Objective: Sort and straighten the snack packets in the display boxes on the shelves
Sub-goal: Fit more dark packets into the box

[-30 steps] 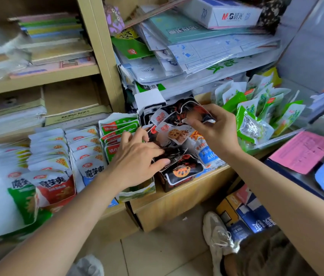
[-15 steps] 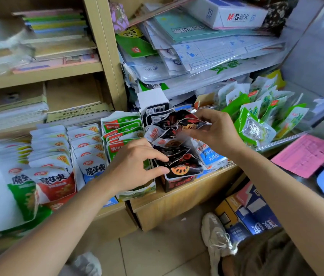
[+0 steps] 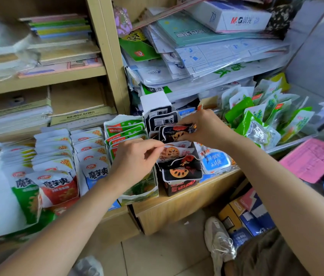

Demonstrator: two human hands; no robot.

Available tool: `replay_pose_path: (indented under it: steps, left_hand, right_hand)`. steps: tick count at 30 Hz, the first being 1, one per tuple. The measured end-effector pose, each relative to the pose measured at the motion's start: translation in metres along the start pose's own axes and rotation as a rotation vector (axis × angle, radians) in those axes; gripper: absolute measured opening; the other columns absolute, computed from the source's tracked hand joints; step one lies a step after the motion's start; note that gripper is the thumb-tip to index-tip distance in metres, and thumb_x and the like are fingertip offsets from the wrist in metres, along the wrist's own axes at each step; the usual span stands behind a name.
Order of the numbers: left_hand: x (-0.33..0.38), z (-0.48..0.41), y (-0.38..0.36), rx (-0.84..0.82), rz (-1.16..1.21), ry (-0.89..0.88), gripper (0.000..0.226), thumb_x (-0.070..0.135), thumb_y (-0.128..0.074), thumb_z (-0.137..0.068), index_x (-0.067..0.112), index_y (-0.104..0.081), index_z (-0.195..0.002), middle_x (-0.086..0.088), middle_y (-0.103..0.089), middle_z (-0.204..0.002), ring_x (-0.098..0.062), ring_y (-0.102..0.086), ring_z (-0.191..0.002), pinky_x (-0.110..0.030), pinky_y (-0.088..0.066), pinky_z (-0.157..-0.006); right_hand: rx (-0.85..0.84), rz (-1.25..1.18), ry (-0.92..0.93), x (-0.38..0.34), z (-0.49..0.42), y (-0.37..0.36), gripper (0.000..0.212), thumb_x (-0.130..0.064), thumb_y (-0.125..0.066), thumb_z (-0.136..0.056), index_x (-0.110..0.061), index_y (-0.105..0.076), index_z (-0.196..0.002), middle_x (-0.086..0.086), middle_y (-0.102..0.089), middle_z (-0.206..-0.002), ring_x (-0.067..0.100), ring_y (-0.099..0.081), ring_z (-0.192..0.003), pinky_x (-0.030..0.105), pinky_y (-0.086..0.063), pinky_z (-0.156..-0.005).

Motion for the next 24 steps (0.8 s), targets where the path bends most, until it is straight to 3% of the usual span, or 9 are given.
replay_pose_path:
  steps: [2,5,10,13,17,19,22,24]
  left_hand:
    - [-0.002,-0.003,-0.001,-0.007,0.032,0.007,0.013,0.011,-0.076,-0.088,0.015,-0.080,-0.100,0.007,-0.076,-0.082,-0.001,-0.069,-0.068,-0.022,-0.058,-0.061]
    - [0.001,-0.004,-0.004,-0.045,0.075,-0.014,0.015,0.009,-0.077,-0.085,0.014,-0.080,-0.099,0.006,-0.076,-0.082,0.001,-0.069,-0.067,-0.019,-0.058,-0.061]
    - [0.002,-0.004,-0.003,-0.011,0.049,-0.034,0.013,0.008,-0.078,-0.086,0.014,-0.081,-0.097,0.007,-0.076,-0.082,0.002,-0.067,-0.067,-0.018,-0.057,-0.060]
    - [0.005,-0.003,0.000,0.055,0.022,-0.036,0.012,0.008,-0.078,-0.085,0.014,-0.081,-0.095,0.006,-0.076,-0.080,-0.002,-0.068,-0.066,-0.023,-0.058,-0.060]
    - [0.006,-0.001,0.001,0.101,0.019,-0.009,0.010,0.008,-0.078,-0.086,0.013,-0.081,-0.093,0.006,-0.075,-0.076,-0.004,-0.069,-0.064,-0.026,-0.059,-0.057]
    - [0.007,0.001,0.001,0.118,0.025,0.016,0.010,0.006,-0.078,-0.085,0.012,-0.081,-0.093,0.005,-0.075,-0.076,-0.004,-0.070,-0.065,-0.026,-0.060,-0.059]
    - [0.005,0.001,0.002,0.152,0.030,0.065,0.010,0.006,-0.078,-0.086,0.012,-0.080,-0.093,0.006,-0.076,-0.079,-0.002,-0.071,-0.071,-0.024,-0.060,-0.062]
    - [0.003,0.000,0.003,0.177,0.016,0.086,0.009,0.008,-0.078,-0.086,0.013,-0.080,-0.094,0.007,-0.076,-0.080,-0.001,-0.071,-0.072,-0.024,-0.060,-0.061]
  right_hand:
    - [0.017,-0.116,-0.048,0.007,0.003,0.004,0.041,-0.024,-0.086,-0.077,-0.020,-0.075,-0.116,-0.003,-0.075,-0.111,-0.005,-0.064,-0.091,0.005,-0.045,-0.082]
    - [0.006,-0.257,-0.053,0.015,0.010,0.005,0.039,-0.029,-0.083,-0.078,-0.026,-0.074,-0.115,-0.009,-0.073,-0.113,0.004,-0.067,-0.105,0.025,-0.052,-0.095]
    - [-0.017,-0.269,-0.071,0.019,0.026,0.013,0.036,-0.042,-0.077,-0.079,-0.027,-0.075,-0.111,-0.011,-0.073,-0.109,0.000,-0.068,-0.100,0.021,-0.056,-0.083]
    - [0.034,-0.307,-0.038,0.011,0.026,0.012,0.028,-0.038,-0.074,-0.084,-0.021,-0.079,-0.104,-0.007,-0.076,-0.103,0.000,-0.070,-0.092,0.021,-0.055,-0.077]
    - [0.080,-0.303,-0.072,0.006,0.007,-0.004,0.022,-0.043,-0.075,-0.084,-0.023,-0.080,-0.076,0.012,-0.071,-0.073,0.033,-0.064,-0.070,0.040,-0.048,-0.061]
    - [0.028,-0.296,-0.059,0.004,-0.001,-0.014,0.041,-0.051,-0.073,-0.083,-0.013,-0.075,-0.067,0.023,-0.062,-0.068,0.038,-0.055,-0.062,0.039,-0.043,-0.056]
    - [-0.009,-0.285,-0.105,0.007,-0.005,-0.015,0.050,-0.042,-0.073,-0.088,-0.003,-0.065,-0.058,0.024,-0.048,-0.057,0.027,-0.037,-0.049,0.030,-0.033,-0.050]
    - [-0.022,-0.214,-0.083,0.007,-0.002,-0.014,0.035,-0.042,-0.072,-0.089,-0.010,-0.078,-0.076,0.013,-0.068,-0.067,0.022,-0.058,-0.057,0.031,-0.048,-0.057]
Point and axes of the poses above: each hand's wrist, its own z-axis away from the middle knuckle, its own y-axis out of the back of the hand, x = y × z, the point moved 6 cm from there along -z, towards the middle knuckle
